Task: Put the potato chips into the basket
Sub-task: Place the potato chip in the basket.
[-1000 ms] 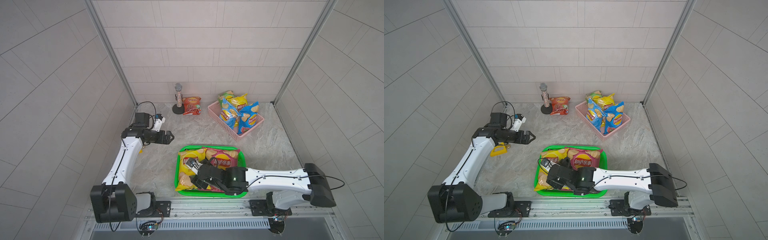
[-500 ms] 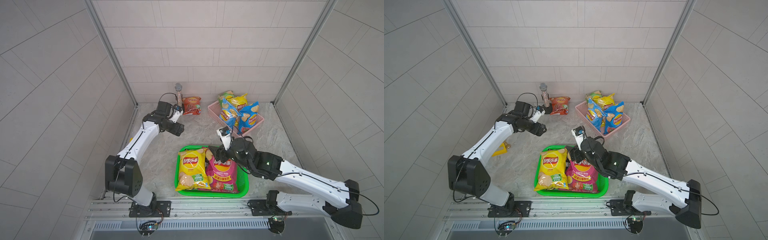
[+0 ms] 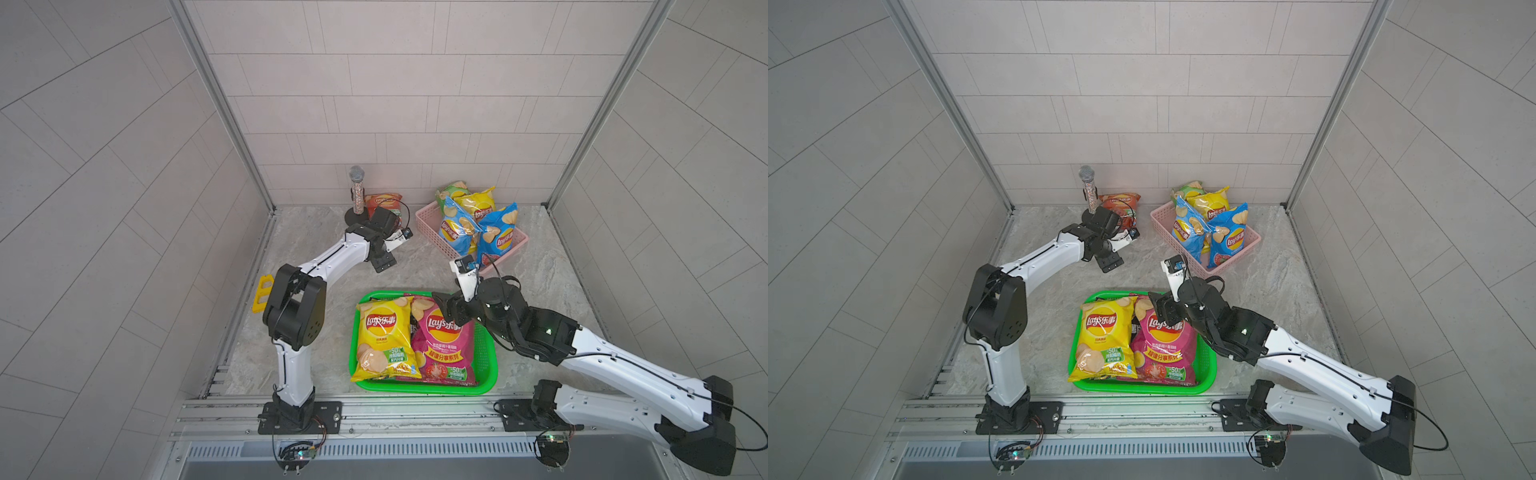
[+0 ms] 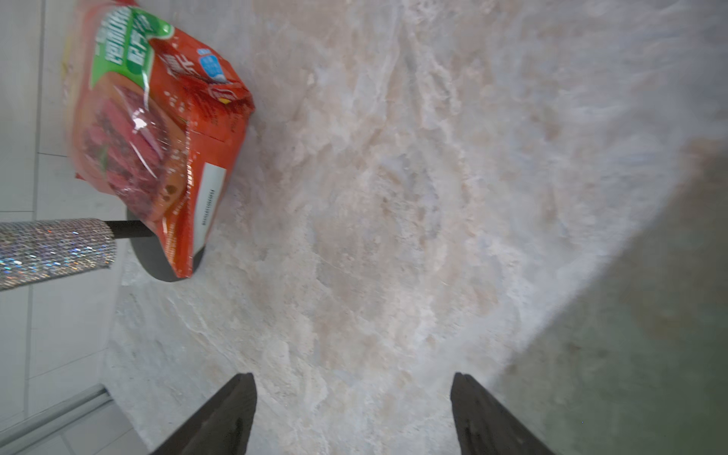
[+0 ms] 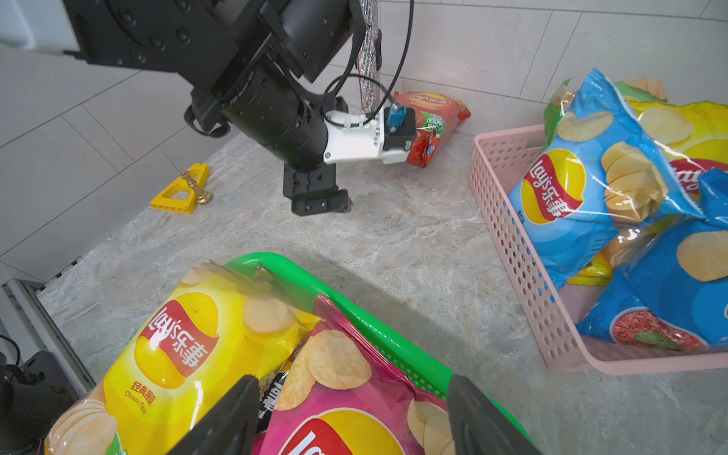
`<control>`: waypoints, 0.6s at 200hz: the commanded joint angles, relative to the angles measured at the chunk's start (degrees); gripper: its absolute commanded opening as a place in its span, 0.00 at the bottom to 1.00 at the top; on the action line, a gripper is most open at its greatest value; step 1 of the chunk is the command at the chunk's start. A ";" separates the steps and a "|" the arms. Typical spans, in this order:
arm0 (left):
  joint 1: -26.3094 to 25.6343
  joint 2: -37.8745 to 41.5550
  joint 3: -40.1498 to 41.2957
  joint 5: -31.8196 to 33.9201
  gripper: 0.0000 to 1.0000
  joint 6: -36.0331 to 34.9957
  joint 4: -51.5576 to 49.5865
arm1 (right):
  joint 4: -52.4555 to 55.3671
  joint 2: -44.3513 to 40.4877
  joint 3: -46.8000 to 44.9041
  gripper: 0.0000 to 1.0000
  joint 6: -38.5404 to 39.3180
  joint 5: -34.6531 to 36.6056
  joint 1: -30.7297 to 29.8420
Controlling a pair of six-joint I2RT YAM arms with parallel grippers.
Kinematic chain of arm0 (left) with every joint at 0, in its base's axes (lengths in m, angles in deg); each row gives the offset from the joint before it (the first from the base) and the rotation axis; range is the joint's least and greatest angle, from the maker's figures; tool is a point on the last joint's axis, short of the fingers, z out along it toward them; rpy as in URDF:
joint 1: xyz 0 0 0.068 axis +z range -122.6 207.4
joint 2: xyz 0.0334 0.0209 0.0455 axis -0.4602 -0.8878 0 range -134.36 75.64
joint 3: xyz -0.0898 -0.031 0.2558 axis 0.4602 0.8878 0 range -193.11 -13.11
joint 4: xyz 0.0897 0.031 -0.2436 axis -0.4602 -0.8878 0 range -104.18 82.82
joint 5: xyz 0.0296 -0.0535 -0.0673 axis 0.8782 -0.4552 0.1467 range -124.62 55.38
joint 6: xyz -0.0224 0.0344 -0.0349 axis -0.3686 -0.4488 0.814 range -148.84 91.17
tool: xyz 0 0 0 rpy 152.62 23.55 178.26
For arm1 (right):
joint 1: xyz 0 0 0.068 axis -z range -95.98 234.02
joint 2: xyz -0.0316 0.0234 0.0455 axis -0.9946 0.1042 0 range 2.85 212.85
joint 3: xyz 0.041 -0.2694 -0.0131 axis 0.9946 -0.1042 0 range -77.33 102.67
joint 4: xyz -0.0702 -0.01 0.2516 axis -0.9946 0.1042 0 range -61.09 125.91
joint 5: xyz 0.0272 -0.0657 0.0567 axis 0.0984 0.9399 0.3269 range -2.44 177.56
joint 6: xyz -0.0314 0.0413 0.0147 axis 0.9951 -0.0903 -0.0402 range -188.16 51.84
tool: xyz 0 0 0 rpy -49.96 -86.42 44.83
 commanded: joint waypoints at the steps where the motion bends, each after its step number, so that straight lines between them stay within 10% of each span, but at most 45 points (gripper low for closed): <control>1: 0.21 -3.41 -4.02 4.84 0.85 -5.72 3.33 | 0.93 -0.20 -1.06 0.79 -2.24 0.18 0.83; 120: -0.17 -18.67 -14.07 15.45 0.85 -18.98 13.61 | 0.44 -0.09 -1.09 0.79 -2.51 -3.43 3.09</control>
